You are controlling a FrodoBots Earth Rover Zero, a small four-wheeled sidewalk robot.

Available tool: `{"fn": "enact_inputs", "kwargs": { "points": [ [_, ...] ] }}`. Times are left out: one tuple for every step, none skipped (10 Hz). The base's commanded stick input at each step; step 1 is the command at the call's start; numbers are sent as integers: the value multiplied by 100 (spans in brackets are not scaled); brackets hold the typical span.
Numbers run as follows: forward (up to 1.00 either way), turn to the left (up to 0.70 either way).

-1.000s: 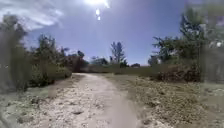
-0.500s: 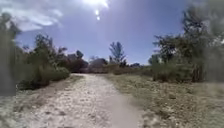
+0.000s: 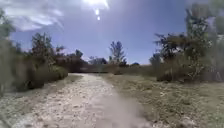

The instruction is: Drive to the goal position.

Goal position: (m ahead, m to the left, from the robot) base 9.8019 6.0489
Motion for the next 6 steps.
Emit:
{"fn": "enact_inputs", "kwargs": {
  "points": [
    [70,0],
    [70,0],
    [70,0],
    [70,32],
    [70,35],
    [70,7]
  ]
}}
